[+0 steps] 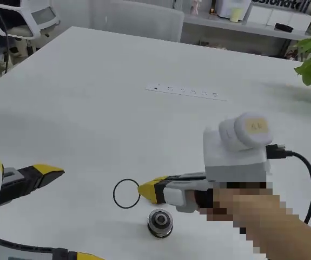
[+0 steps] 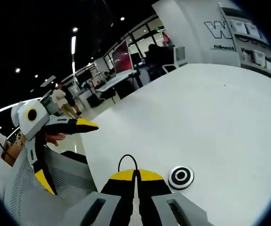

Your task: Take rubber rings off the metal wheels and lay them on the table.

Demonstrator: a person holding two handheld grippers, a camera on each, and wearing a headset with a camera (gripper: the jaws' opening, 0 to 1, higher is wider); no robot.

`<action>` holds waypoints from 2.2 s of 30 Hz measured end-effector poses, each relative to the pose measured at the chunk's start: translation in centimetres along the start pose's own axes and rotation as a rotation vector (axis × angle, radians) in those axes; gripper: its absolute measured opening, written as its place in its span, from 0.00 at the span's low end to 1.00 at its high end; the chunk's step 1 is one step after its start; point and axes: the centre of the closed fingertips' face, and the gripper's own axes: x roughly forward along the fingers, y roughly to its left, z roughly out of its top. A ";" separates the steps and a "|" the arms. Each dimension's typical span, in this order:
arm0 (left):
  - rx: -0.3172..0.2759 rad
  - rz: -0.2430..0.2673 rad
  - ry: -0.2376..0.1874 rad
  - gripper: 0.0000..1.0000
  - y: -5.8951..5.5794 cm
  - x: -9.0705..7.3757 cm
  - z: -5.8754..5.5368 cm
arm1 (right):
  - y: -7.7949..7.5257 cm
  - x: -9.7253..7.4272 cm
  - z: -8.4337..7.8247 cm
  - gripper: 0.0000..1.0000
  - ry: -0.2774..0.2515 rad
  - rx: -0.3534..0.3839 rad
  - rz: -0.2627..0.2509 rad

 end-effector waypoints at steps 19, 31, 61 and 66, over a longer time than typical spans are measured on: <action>-0.001 0.003 0.004 0.92 0.1 0.0 -0.1 | 1.0 1.9 -1.5 0.00 0.018 0.011 0.016; -0.003 0.007 0.010 0.92 0.2 0.0 -0.2 | 1.0 2.7 -2.3 0.00 0.051 -0.100 -0.002; -0.001 0.002 0.024 0.92 0.1 0.0 -0.5 | -0.1 -1.4 1.9 0.11 -0.067 -0.123 -0.013; -0.002 -0.001 0.029 0.92 0.0 0.1 -0.5 | -0.4 -2.5 2.5 0.14 -0.080 -0.162 -0.011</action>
